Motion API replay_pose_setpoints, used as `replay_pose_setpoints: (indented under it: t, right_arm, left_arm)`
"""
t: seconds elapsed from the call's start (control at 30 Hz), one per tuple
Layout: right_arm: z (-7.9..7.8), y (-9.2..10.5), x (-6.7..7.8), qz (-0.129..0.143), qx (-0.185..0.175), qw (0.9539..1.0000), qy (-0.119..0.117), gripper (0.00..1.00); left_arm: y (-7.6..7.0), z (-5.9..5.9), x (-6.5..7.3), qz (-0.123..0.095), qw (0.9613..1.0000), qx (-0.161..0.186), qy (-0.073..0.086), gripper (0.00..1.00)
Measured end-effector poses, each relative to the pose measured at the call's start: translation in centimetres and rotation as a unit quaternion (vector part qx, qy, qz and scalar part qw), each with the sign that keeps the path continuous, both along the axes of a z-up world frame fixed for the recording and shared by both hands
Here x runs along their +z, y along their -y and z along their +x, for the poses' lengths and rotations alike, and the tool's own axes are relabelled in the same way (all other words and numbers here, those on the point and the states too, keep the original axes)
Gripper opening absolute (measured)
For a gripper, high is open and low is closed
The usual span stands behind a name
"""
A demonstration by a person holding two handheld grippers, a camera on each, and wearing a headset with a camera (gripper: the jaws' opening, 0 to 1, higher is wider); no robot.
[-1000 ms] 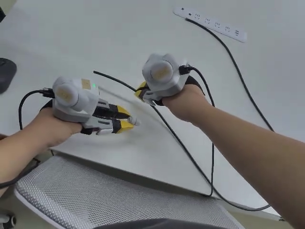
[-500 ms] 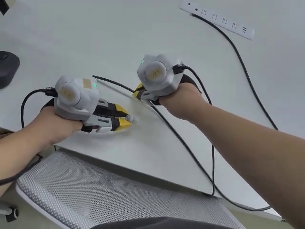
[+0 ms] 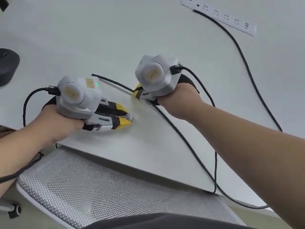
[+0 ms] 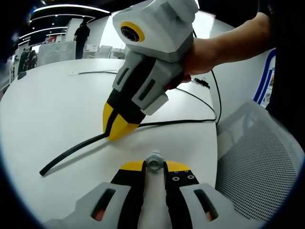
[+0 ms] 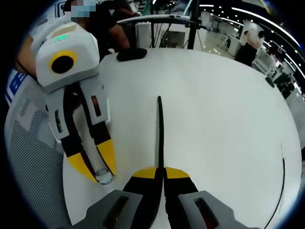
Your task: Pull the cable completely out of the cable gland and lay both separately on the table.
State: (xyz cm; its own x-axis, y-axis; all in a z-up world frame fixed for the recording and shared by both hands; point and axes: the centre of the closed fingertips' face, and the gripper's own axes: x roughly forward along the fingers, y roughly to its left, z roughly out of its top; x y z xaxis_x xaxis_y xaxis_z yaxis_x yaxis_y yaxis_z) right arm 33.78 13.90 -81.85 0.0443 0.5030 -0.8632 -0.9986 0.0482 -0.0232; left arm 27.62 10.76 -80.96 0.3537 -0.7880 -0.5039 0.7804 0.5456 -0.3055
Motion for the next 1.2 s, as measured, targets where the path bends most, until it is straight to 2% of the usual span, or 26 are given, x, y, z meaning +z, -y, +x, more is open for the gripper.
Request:
replay_pose_setpoints:
  t: [0.23,0.4,0.73,1.0,1.2]
  right_arm:
    - [0.1,0.1,-0.2,-0.006,0.001,1.0,0.006,0.0]
    - [0.2,0.1,-0.3,-0.007,0.001,0.9999,0.008,0.0]
    - [0.2,0.1,-0.3,-0.015,0.008,0.9998,0.013,0.01]
    - [0.5,0.2,0.1,-0.012,-0.001,0.9997,0.019,0.11]
    - [0.7,0.0,1.8,0.011,-0.016,0.9995,0.023,0.2]
  left_arm:
    - [-0.1,-0.1,-0.4,0.018,0.9998,-0.008,0.005,0.16]
    - [-0.1,-0.1,-0.3,0.021,0.9997,-0.008,0.01,0.16]
    - [-0.1,0.1,-0.3,0.023,0.9997,-0.005,0.008,0.16]
    - [-0.1,0.1,-0.2,0.024,0.9997,-0.004,0.007,0.18]
    - [-0.2,0.3,0.1,0.022,0.9997,0.002,0.01,0.2]
